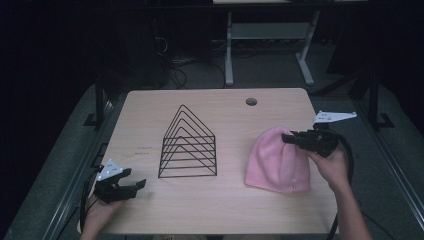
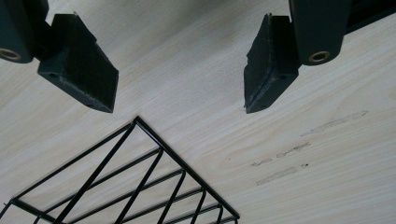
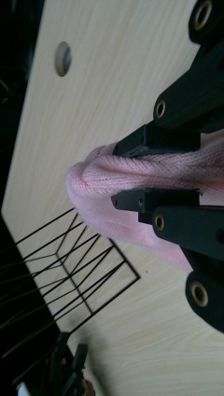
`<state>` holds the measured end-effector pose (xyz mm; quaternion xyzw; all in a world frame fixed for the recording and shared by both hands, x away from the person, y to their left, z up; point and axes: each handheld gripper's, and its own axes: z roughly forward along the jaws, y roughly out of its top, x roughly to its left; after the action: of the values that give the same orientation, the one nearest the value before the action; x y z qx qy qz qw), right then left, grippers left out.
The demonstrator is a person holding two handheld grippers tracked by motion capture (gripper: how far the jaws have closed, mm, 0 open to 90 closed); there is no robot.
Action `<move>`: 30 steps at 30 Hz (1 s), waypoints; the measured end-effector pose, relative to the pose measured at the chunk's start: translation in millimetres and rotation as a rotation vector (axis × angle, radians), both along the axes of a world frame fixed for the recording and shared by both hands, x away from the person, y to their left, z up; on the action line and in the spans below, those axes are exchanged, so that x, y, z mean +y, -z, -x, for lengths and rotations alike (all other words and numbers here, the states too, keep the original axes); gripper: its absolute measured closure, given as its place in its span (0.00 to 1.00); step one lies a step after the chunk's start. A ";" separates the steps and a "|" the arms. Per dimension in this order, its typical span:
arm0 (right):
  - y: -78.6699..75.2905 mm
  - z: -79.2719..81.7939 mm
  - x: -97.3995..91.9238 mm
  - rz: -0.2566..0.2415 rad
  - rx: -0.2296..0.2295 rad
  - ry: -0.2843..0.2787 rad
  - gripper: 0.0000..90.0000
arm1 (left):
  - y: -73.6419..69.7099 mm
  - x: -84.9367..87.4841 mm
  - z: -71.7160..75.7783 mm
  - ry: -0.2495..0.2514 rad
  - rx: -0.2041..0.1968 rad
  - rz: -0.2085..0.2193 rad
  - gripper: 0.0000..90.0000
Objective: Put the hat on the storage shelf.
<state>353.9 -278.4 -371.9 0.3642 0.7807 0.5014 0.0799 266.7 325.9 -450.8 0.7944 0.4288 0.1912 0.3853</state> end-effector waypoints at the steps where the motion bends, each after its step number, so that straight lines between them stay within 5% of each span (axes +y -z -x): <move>1: -2.4 2.9 0.0 -0.009 -0.012 -0.001 0.85 | -0.1 -0.1 0.3 0.000 0.001 0.000 0.29; 7: -19.8 15.6 0.8 -0.057 -0.072 -0.015 0.85 | -0.9 -0.8 1.6 0.013 0.003 -0.001 0.29; 30: -100.8 31.0 37.2 -0.045 -0.227 -0.127 0.85 | -14.3 -2.7 2.2 0.145 0.024 0.092 0.34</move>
<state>322.9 -241.2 -271.1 0.2568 0.7766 0.5609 0.1277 264.6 323.2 -436.6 0.8068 0.3833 0.1335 0.4293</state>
